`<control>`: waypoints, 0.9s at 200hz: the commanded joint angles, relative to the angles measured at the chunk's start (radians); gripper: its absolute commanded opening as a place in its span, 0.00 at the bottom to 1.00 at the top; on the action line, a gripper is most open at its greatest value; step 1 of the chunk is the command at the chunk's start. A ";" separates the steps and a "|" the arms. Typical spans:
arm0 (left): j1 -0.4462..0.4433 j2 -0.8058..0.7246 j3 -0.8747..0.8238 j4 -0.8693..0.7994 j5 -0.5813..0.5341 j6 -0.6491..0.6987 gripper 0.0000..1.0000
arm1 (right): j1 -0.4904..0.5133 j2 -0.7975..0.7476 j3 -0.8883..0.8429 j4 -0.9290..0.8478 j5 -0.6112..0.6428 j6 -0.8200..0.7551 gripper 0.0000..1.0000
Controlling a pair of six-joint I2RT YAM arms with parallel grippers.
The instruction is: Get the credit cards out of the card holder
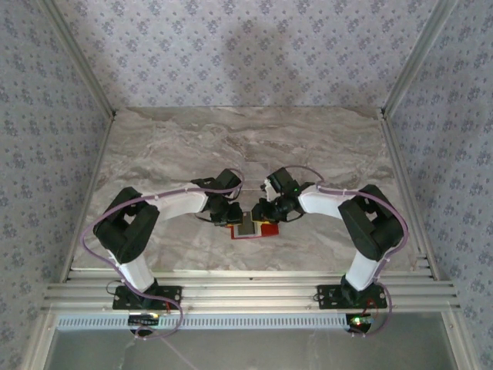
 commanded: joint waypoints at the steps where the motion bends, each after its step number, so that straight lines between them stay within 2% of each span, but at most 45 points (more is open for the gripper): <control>1: -0.008 0.027 -0.024 -0.003 0.004 -0.006 0.23 | 0.010 0.029 0.025 -0.012 0.019 0.025 0.27; 130: -0.009 0.016 -0.031 -0.005 0.004 -0.009 0.23 | 0.063 0.071 0.085 -0.120 0.131 0.026 0.25; 180: -0.010 -0.004 -0.029 -0.043 -0.041 -0.001 0.25 | 0.046 0.047 0.059 -0.128 0.183 0.037 0.20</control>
